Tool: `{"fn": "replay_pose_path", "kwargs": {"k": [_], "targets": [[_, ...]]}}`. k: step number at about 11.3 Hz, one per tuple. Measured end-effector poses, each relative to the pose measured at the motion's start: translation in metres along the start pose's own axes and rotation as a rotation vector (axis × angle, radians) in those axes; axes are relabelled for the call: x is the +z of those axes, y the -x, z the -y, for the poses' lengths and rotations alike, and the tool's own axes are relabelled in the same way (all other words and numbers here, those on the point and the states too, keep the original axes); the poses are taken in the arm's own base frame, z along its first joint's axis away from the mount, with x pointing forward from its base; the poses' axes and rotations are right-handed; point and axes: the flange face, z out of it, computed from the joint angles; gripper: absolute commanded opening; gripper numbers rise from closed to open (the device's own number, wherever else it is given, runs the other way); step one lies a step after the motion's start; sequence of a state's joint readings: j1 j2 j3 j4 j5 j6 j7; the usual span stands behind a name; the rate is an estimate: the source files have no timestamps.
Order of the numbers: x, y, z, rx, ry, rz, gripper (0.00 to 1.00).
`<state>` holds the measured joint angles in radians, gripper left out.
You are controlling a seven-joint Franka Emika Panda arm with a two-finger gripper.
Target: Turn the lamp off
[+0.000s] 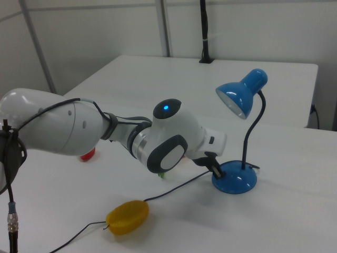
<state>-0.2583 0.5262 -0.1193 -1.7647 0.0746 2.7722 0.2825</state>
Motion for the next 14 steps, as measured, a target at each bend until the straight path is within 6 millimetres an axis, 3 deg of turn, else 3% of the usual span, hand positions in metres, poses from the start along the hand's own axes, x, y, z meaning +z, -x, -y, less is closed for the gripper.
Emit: {"fn": "replay_pose_path", "kwargs": {"k": [2, 4, 6, 9, 10, 11, 12, 14], "targets": [[-0.003, 0.007, 0.013, -0.033, 0.015, 0.065, 0.00], [-0.026, 0.018, 0.044, -0.094, 0.036, 0.180, 0.00], [-0.070, 0.033, 0.083, -0.154, 0.039, 0.287, 0.00], [-0.158, 0.057, 0.124, -0.266, 0.040, 0.426, 0.03], [-0.190, 0.062, 0.132, -0.308, 0.030, 0.448, 0.18], [-0.221, 0.066, 0.135, -0.350, 0.011, 0.465, 0.54], [-0.248, 0.068, 0.135, -0.388, -0.019, 0.478, 0.98], [-0.282, 0.069, 0.126, -0.475, -0.068, 0.493, 1.00]]}}
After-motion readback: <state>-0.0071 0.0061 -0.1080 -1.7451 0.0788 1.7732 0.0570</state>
